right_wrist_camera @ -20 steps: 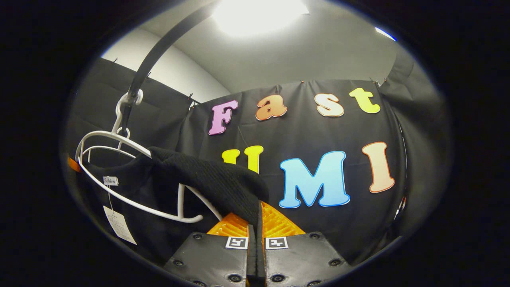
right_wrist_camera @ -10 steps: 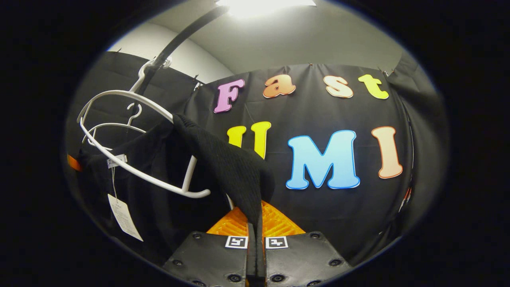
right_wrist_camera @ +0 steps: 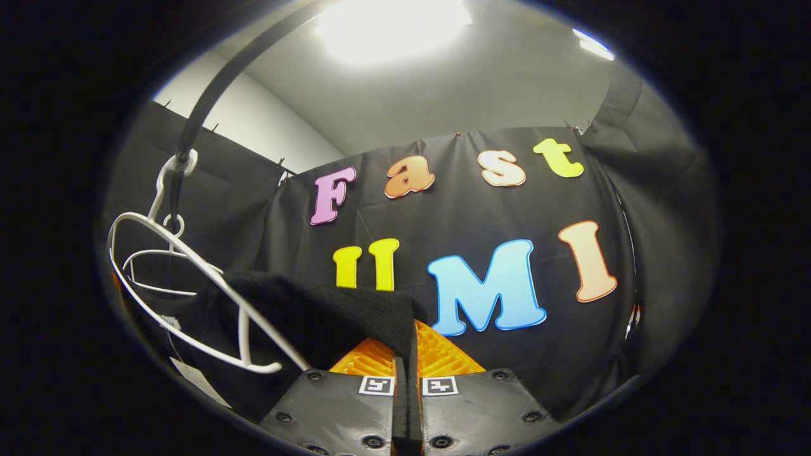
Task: Grasp the clothes on the hanger with both hands and then place them into the laundry hamper below.
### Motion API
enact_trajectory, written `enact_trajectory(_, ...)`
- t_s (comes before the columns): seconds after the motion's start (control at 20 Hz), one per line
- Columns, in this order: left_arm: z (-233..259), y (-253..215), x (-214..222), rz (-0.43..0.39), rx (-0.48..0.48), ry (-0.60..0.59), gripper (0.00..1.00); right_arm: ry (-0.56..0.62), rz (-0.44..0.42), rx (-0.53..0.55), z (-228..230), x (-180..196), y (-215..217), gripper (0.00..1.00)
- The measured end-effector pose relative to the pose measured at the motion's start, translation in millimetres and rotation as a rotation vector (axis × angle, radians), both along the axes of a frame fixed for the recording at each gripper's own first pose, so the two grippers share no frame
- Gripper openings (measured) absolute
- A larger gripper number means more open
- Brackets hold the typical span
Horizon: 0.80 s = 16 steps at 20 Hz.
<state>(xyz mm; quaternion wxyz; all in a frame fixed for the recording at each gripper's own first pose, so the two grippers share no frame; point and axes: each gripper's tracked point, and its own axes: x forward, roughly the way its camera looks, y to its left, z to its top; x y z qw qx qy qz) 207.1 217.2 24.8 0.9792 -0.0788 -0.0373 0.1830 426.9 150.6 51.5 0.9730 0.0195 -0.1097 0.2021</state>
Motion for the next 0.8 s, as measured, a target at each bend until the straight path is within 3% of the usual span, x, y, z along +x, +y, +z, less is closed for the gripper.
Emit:
enact_trajectory(0.4, -34, -17, 24, 0.019, -0.035, 0.083, 0.04, 0.150, 0.001, -0.084, -70, 7, 1, 0.02)
enact_trajectory(0.5, -41, -15, 15, 0.029, -0.055, 0.107, 0.04, 0.193, 0.008, -0.105, -89, -5, -3, 0.05)
enact_trajectory(0.55, -45, -14, 9, 0.035, -0.065, 0.117, 0.02, 0.207, 0.012, -0.118, -96, -12, -5, 0.00)
enact_trajectory(0.8, -74, -12, -30, 0.021, -0.105, 0.178, 0.04, 0.279, 0.003, -0.174, -127, -51, -17, 0.00)
